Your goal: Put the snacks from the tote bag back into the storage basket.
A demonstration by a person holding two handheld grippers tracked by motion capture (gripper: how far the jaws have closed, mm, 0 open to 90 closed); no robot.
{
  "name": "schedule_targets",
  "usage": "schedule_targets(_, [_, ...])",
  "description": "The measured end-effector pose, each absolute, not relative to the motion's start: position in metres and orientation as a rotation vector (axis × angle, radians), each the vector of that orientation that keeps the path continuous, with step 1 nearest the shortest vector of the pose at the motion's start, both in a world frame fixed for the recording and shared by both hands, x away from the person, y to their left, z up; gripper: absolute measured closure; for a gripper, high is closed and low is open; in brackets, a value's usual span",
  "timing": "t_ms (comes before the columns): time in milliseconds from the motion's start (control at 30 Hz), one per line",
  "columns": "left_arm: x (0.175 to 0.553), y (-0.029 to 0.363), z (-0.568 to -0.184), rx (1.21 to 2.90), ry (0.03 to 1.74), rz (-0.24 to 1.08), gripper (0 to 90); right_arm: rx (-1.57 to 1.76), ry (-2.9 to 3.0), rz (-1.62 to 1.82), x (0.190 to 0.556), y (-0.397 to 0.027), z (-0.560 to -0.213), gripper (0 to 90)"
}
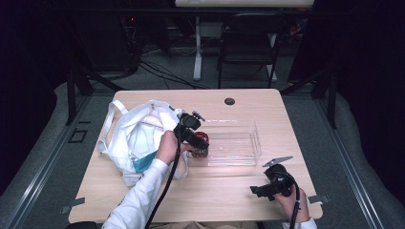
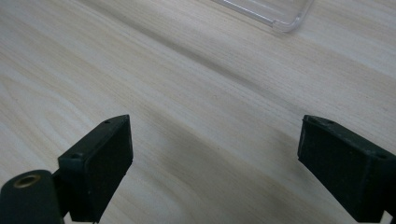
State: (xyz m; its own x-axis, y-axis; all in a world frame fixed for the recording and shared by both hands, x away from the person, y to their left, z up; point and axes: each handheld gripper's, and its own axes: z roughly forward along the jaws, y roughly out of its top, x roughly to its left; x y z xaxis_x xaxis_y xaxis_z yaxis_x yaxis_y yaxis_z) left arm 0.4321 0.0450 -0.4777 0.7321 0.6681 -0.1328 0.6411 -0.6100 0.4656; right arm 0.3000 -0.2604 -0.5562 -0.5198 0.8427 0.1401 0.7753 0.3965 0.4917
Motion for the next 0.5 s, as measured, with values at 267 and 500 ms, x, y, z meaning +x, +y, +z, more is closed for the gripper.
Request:
schedule_targets(267, [0.435,0.042,-0.485,2.476,1.004,0.063,25.9,1.465,2.506,0.785,0.3,-0.261,-0.556,9.8])
schedule_targets(500, [0.434,0.041,-0.491,2.502,1.0,0.062,25.9,1.457,2.514,0.766,0.3,-0.261,-0.556,9.8])
